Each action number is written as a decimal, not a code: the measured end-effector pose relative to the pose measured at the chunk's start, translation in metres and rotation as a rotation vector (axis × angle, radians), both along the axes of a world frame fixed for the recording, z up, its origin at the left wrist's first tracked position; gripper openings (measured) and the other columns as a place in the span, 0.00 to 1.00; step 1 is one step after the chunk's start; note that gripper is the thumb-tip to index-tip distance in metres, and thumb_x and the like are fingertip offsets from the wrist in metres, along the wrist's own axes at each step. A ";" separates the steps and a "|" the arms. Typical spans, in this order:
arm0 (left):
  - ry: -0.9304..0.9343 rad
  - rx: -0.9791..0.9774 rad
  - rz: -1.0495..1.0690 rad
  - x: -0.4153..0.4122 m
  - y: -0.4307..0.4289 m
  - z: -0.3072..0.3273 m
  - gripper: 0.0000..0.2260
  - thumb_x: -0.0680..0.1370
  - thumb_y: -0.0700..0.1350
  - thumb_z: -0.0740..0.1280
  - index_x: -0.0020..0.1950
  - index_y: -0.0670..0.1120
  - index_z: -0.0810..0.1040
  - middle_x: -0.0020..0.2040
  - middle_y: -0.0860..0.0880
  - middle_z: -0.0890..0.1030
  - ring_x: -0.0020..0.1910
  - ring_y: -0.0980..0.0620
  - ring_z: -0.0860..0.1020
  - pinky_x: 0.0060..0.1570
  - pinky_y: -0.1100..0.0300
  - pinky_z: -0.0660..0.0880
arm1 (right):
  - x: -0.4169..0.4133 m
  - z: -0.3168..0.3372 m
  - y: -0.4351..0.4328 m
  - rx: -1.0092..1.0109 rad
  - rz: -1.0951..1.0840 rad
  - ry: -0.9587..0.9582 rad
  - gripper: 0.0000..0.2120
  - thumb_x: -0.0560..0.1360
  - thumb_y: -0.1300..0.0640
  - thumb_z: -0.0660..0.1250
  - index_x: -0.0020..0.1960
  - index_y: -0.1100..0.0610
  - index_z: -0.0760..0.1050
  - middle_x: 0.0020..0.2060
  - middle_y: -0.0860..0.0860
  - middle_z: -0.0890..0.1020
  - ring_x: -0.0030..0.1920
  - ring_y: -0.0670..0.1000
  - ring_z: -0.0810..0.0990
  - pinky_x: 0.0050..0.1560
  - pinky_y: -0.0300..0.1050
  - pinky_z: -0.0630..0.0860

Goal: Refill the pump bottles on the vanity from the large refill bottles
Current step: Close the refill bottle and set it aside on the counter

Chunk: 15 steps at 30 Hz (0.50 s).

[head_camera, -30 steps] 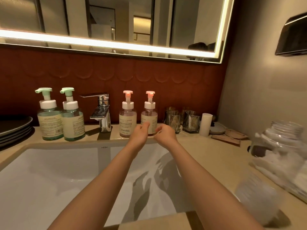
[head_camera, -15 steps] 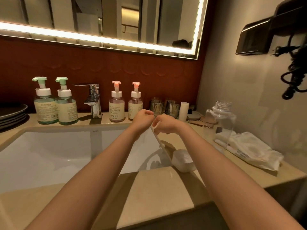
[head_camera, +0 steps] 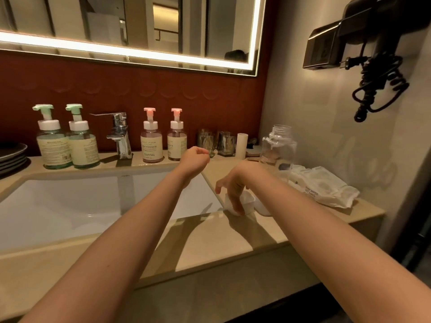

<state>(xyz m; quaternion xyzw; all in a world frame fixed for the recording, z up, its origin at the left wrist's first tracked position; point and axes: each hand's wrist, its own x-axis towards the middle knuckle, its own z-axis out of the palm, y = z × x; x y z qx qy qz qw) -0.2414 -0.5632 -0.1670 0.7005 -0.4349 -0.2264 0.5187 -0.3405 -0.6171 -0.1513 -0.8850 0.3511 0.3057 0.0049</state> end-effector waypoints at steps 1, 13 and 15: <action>-0.003 0.006 -0.003 -0.001 0.001 -0.001 0.15 0.79 0.38 0.59 0.66 0.42 0.70 0.62 0.44 0.73 0.56 0.51 0.70 0.52 0.58 0.67 | -0.001 -0.002 0.000 -0.040 0.013 0.015 0.42 0.69 0.61 0.73 0.75 0.48 0.54 0.71 0.54 0.62 0.69 0.61 0.63 0.63 0.55 0.70; -0.001 0.054 -0.023 -0.005 0.004 0.003 0.12 0.81 0.46 0.54 0.61 0.45 0.70 0.56 0.46 0.74 0.50 0.50 0.72 0.43 0.57 0.68 | -0.024 0.012 -0.004 -0.090 0.049 -0.568 0.34 0.67 0.58 0.75 0.69 0.56 0.64 0.62 0.53 0.71 0.59 0.55 0.71 0.58 0.48 0.74; 0.042 0.039 -0.027 -0.002 0.005 0.007 0.18 0.82 0.52 0.50 0.65 0.44 0.70 0.61 0.45 0.74 0.56 0.48 0.72 0.52 0.53 0.67 | -0.028 0.023 -0.005 -0.062 0.021 -0.766 0.33 0.66 0.59 0.75 0.66 0.58 0.62 0.59 0.54 0.72 0.56 0.55 0.72 0.51 0.48 0.74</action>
